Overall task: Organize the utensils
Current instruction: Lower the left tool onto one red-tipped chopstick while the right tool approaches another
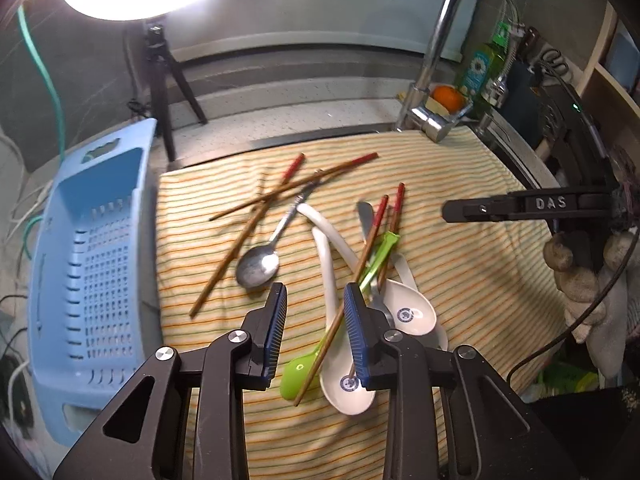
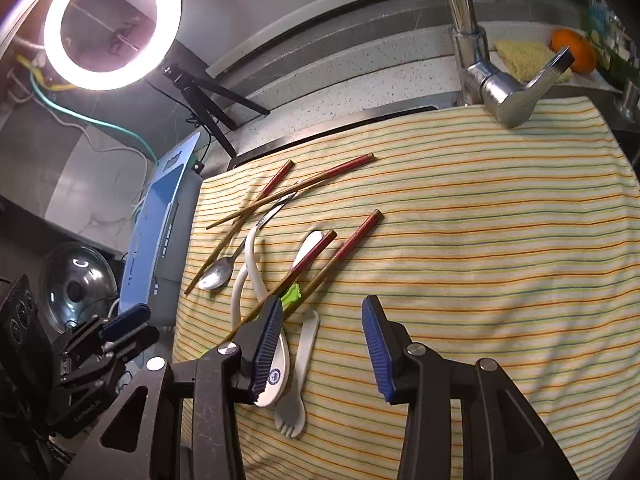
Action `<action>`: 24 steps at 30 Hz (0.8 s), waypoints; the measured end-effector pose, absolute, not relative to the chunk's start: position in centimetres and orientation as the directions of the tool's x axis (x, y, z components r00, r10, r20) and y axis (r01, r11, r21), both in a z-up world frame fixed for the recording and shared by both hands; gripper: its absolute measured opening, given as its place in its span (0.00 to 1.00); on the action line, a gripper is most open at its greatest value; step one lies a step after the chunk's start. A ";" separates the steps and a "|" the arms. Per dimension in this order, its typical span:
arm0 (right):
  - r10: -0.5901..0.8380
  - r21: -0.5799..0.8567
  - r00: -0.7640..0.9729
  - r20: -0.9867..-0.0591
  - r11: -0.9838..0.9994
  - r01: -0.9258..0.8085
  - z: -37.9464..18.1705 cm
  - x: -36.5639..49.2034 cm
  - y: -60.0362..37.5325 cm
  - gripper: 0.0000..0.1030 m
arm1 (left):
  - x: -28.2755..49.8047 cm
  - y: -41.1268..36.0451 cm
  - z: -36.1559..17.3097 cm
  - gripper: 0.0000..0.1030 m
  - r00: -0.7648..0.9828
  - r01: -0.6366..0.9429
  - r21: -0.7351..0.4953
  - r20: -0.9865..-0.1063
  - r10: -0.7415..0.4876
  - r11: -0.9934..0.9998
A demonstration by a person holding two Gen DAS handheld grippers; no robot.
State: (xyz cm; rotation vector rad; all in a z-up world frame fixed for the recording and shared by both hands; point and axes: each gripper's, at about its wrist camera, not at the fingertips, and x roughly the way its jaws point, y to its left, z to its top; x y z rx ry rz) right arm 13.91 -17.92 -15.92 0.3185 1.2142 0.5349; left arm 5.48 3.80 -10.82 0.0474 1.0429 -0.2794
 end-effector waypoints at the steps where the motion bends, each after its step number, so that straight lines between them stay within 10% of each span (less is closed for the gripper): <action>1: 0.555 0.516 0.235 -0.798 0.831 -0.209 -16.2 14.2 -17.8 0.30 | 5.8 3.7 -11.2 0.22 0.447 0.265 -0.107 -0.867 -0.220 0.958; 24: 0.658 0.659 0.084 -0.748 0.752 -0.022 -21.4 17.8 -16.1 0.12 | 10.0 -0.1 -15.4 0.13 0.277 0.405 -0.113 -0.931 -0.240 0.907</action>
